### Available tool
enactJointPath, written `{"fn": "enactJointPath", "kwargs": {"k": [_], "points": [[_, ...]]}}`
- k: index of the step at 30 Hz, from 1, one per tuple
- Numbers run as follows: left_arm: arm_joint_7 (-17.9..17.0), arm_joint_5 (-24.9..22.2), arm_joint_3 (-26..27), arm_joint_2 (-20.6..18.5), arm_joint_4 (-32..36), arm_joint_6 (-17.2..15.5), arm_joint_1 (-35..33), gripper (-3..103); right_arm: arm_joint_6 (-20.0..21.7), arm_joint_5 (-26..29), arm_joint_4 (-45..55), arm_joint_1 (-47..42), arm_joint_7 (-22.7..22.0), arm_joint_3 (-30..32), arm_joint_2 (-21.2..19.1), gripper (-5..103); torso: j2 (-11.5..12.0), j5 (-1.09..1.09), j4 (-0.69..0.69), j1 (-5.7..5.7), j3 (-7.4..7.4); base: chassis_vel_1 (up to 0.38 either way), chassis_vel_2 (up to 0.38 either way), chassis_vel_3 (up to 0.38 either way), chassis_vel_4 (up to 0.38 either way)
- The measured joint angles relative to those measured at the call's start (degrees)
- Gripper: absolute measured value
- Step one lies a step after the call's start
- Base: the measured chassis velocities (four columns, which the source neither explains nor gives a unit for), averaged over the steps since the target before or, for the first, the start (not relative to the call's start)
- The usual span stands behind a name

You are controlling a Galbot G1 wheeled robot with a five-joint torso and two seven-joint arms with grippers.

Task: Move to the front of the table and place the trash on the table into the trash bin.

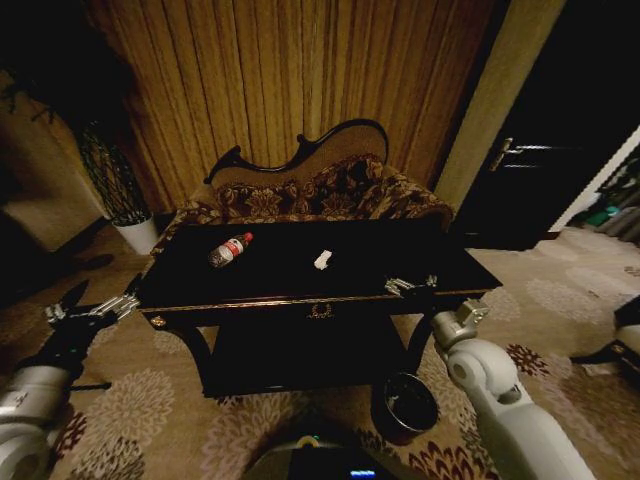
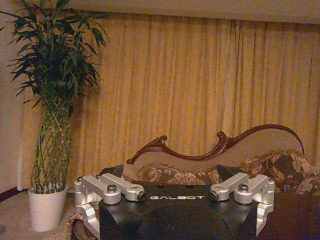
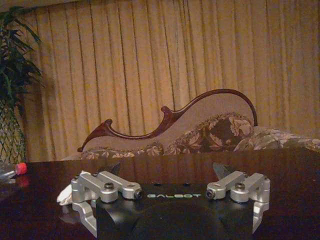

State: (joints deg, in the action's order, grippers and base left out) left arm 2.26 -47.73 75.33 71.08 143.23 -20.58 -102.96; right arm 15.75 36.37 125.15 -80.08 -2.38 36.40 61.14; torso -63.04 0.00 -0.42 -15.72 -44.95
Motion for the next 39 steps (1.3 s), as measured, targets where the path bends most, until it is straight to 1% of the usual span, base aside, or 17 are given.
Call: {"fn": "enactJointPath", "kwargs": {"k": [15,21,30,39], "points": [[0.0,-0.5,0.0,0.1,0.0,-0.2,0.1,100,-0.3,-0.7,-0.2,-0.3,0.0,-0.1,0.1,100,0.0,0.0,0.0,0.0,0.0,-0.008,-0.005,0.01,0.006],[0.5,-0.8,0.1,0.3,0.0,0.7,-0.1,100,-0.5,-1.0,0.0,-0.7,0.1,-0.3,0.3,100,0.0,0.0,0.0,0.0,0.0,0.0,0.0,0.0,0.0],[0.2,-1.4,0.2,0.4,0.0,0.7,-0.2,100,-0.5,-2.4,0.2,-0.9,0.1,-0.5,0.4,100,0.0,0.0,0.0,0.0,0.0,0.0,0.0,0.0,0.0],[0.3,-1.3,0.1,0.5,0.0,0.4,-0.3,100,-0.5,-2.5,0.1,-1.0,0.1,-0.5,0.4,100,0.0,0.0,0.0,0.0,0.0,0.0,0.0,0.0,0.0]]}}
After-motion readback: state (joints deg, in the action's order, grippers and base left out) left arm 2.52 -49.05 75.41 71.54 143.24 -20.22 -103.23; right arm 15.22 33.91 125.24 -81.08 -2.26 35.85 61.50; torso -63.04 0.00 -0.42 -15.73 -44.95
